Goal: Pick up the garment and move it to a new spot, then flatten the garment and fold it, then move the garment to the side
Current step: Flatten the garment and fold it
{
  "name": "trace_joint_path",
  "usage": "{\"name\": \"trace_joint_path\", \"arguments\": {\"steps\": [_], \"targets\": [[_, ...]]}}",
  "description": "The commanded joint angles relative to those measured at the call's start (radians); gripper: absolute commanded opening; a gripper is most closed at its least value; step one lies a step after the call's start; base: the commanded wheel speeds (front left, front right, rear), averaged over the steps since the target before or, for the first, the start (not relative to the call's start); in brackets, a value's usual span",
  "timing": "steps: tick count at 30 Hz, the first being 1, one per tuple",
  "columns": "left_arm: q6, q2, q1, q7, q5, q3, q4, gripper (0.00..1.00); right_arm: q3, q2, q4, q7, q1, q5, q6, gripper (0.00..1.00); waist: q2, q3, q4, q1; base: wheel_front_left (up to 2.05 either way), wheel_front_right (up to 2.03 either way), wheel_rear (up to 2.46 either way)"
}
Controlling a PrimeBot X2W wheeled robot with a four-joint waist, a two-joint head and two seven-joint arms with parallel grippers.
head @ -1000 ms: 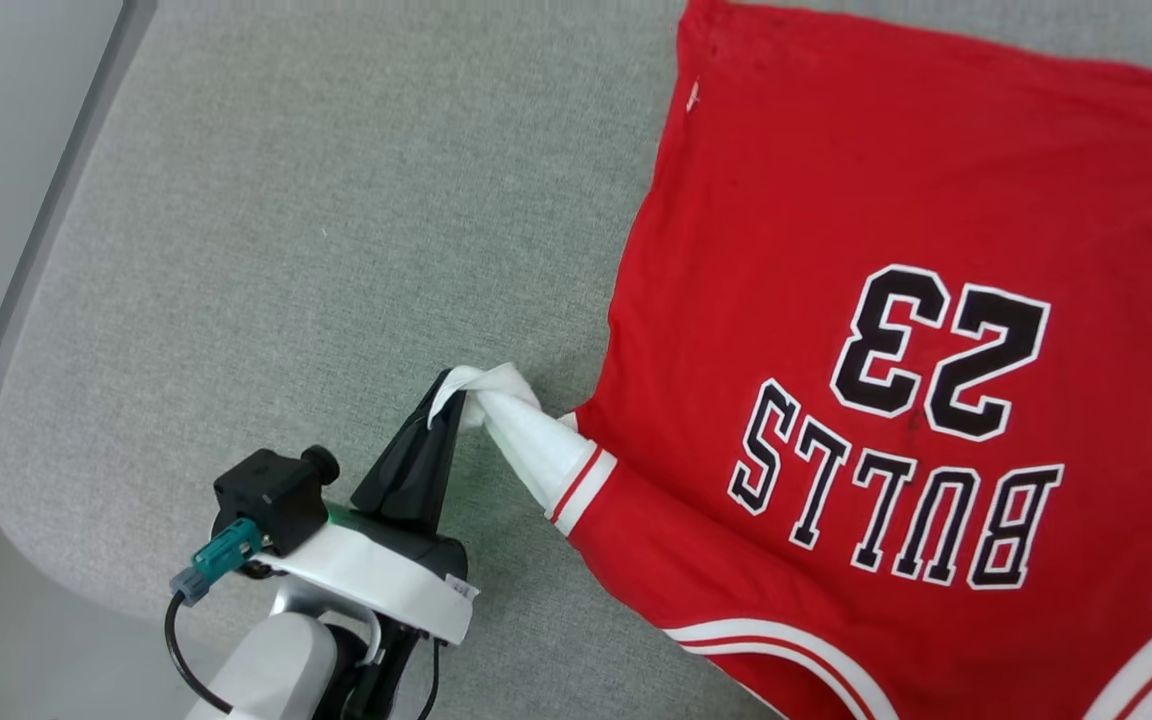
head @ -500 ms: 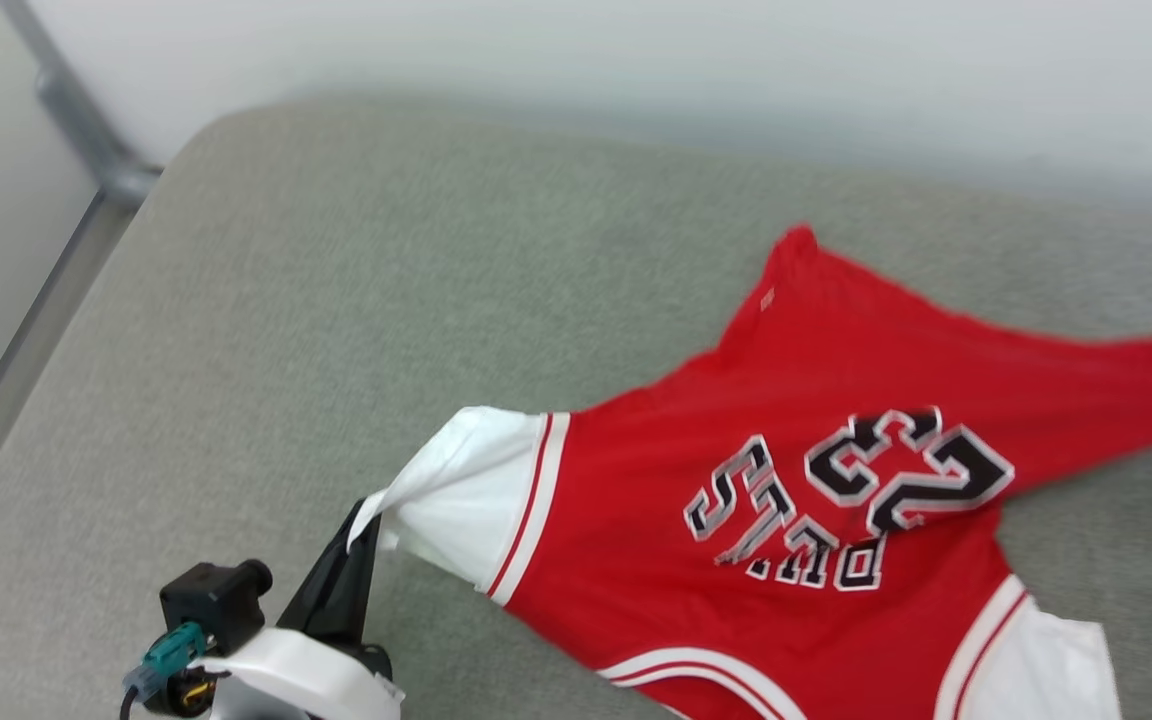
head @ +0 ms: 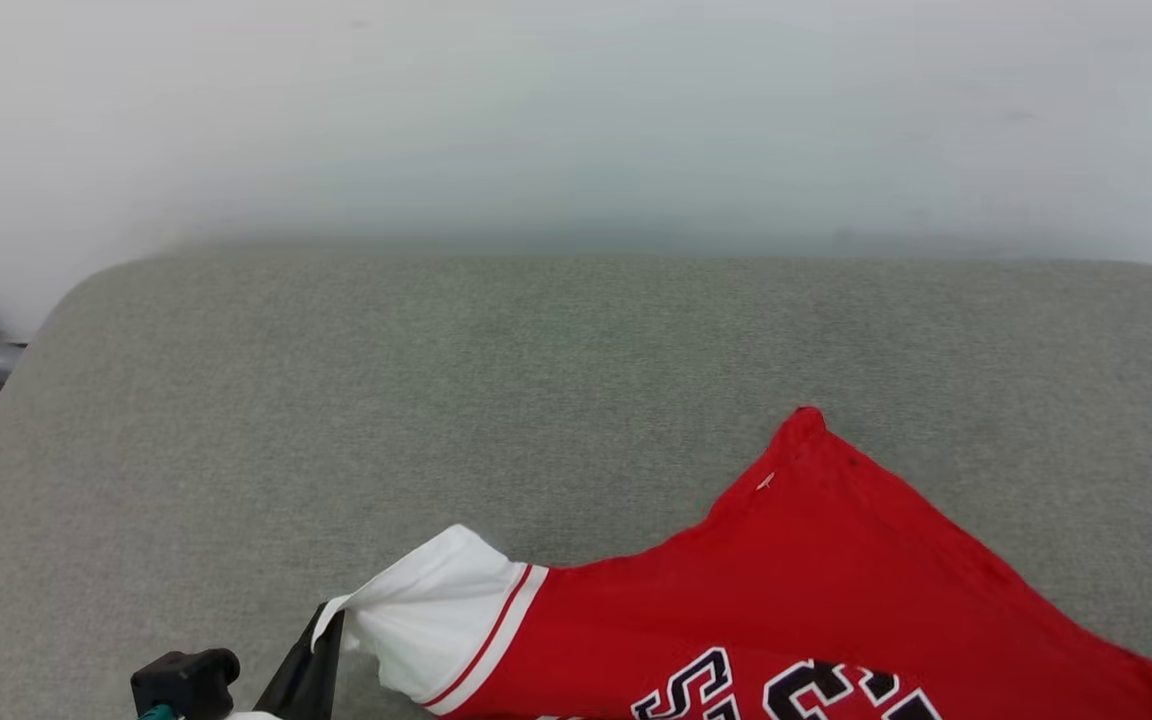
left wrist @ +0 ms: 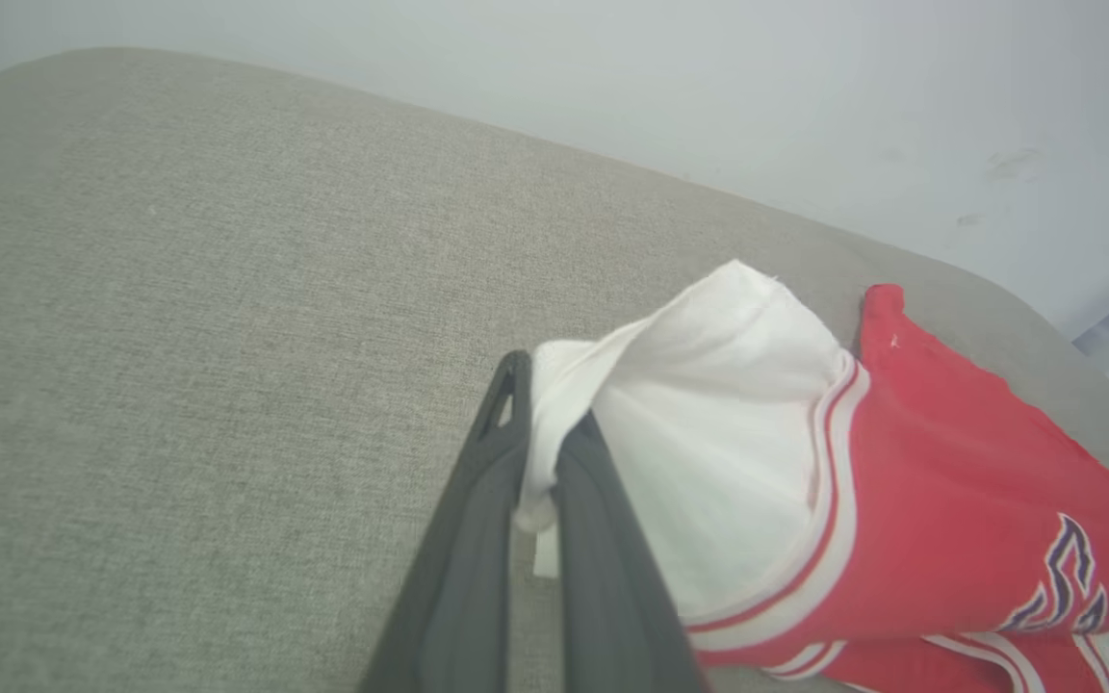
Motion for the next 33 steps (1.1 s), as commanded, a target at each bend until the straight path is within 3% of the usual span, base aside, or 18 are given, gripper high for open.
{"name": "trace_joint_path", "arguments": {"steps": [1,5,7,8,15,16,23,27,30,33], "targets": [[0.005,0.004,0.015,-0.004,-0.006,0.006,0.001,0.0,-0.031,0.035,-0.038,-0.009,0.055,0.002,-0.001,0.0,-0.0001,-0.011,-0.03,0.0003,0.0,0.0,0.0],[0.005,0.008,0.026,0.001,-0.017,0.011,0.003,0.0,-0.085,0.147,-0.139,-0.029,0.195,-0.014,-0.001,0.0,-0.0001,-0.007,-0.047,0.0003,0.0,0.0,0.0],[0.008,0.01,0.028,0.003,-0.016,0.011,0.0,0.0,-0.093,0.174,-0.173,-0.056,0.215,-0.019,-0.001,0.37,-0.0001,-0.004,-0.053,0.0003,0.0,0.0,0.0],[0.008,0.012,0.027,0.005,-0.014,0.009,-0.002,0.0,-0.089,0.182,-0.186,-0.078,0.22,-0.022,-0.001,1.0,-0.0001,-0.003,-0.055,0.0003,0.0,0.0,0.0],[0.005,0.018,-0.003,0.014,0.001,-0.007,-0.014,0.0,-0.003,0.153,-0.242,-0.364,0.159,-0.026,-0.001,1.0,-0.0001,0.017,-0.044,0.0003,0.0,0.0,0.0],[0.005,0.018,-0.003,0.014,0.001,-0.007,-0.014,0.0,-0.003,0.153,-0.242,-0.364,0.159,-0.026,-0.001,1.0,-0.0001,0.017,-0.044,0.0003,0.0,0.0,0.0],[-0.003,0.007,-0.053,0.004,0.013,-0.022,-0.044,0.0,0.133,0.068,-0.193,-0.591,-0.006,-0.029,-0.001,1.0,-0.0001,0.08,-0.003,0.0003,0.0,0.0,0.0],[-0.015,-0.003,-0.097,-0.003,0.027,-0.036,-0.062,0.0,0.217,0.0,-0.121,-0.56,-0.116,-0.005,-0.001,1.0,-0.0001,0.133,0.036,0.0003,0.0,0.0,0.0],[-0.027,-0.017,-0.132,-0.01,0.035,-0.049,-0.068,0.0,0.281,-0.053,-0.082,-0.464,-0.219,0.015,-0.001,1.0,-0.0001,0.171,0.064,0.0003,0.0,0.0,0.0],[-0.044,-0.027,-0.164,-0.02,0.038,-0.06,-0.062,0.0,0.351,-0.092,-0.051,-0.297,-0.304,0.032,-0.001,1.0,-0.0001,0.209,0.087,0.0003,0.0,0.0,0.0]]}}
